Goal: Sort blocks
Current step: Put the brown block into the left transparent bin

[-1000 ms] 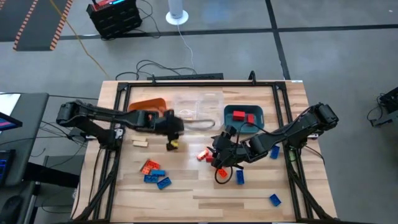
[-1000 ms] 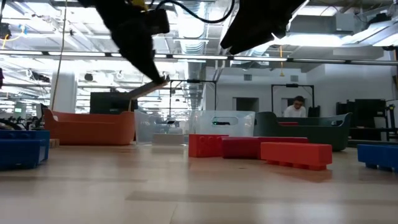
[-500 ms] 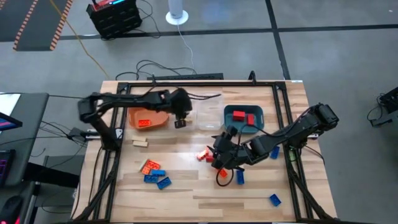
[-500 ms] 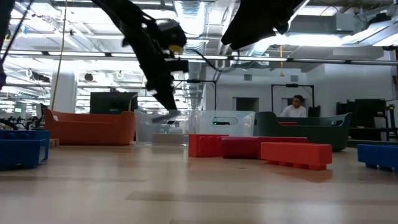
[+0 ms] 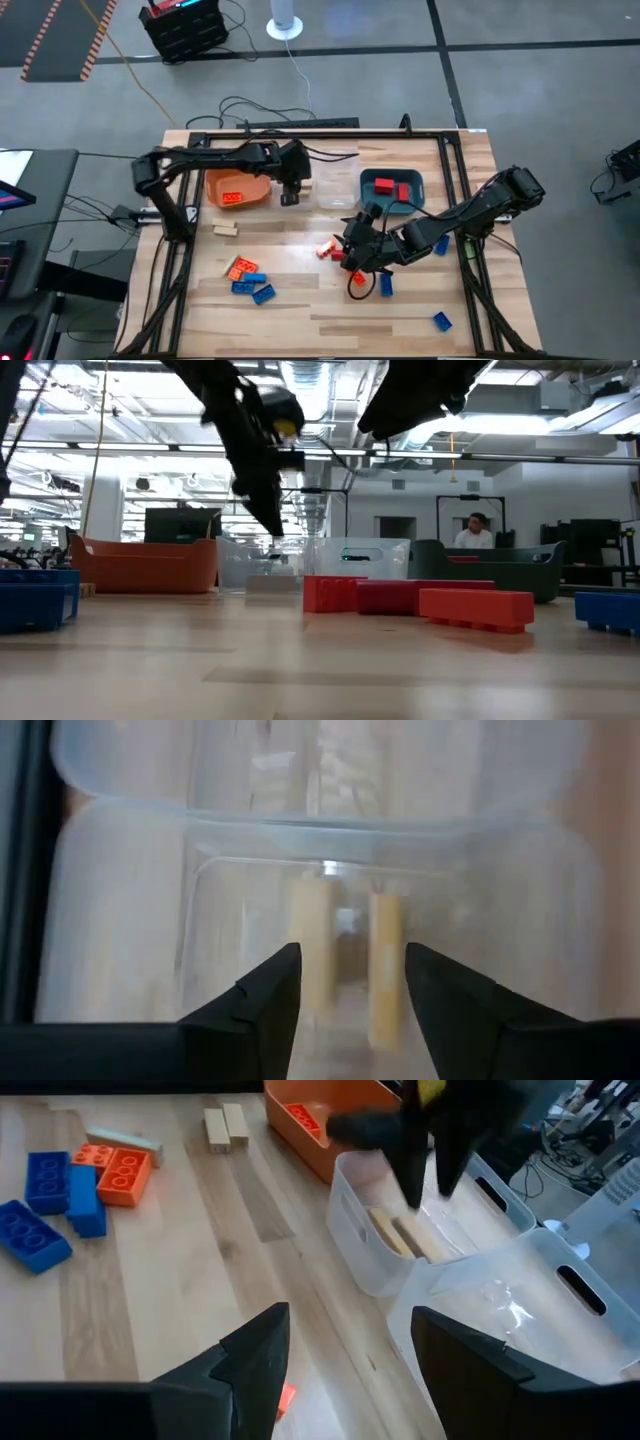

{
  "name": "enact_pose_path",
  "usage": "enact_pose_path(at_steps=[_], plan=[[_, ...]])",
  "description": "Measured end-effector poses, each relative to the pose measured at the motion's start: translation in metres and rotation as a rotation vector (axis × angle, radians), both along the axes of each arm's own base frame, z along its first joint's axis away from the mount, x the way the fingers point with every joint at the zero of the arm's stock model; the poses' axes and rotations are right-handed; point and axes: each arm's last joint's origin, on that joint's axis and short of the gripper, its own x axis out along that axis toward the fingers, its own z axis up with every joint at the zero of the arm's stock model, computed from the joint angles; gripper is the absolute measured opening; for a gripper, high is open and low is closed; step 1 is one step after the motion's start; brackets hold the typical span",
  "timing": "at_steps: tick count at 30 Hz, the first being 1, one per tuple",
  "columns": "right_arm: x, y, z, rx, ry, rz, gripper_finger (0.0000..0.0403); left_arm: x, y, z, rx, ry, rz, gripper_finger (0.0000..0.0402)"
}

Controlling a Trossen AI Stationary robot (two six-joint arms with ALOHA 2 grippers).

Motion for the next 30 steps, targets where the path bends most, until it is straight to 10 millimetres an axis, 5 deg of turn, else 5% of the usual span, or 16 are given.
enact_pose_path(at_steps=[6,14,20,30], plan=[[-0.002,0.000,-0.002,0.004,0.016,-0.009,0.0244,-0.040,-0.061,0.045,-0.023,-0.046,-0.030,0.0172],[-0.002,0.000,-0.002,0.008,0.013,-0.012,0.0244,-0.111,-0.141,0.018,-0.112,0.014,0.077,0.0170],[0.000,0.000,0.000,0.022,-0.013,-0.015,0.0244,-0.138,-0.158,-0.011,-0.091,0.227,0.157,0.0170],[0.001,0.006,0.003,0.040,-0.053,0.002,0.0244,-0.122,-0.166,-0.052,0.050,0.532,-0.061,0.0170]])
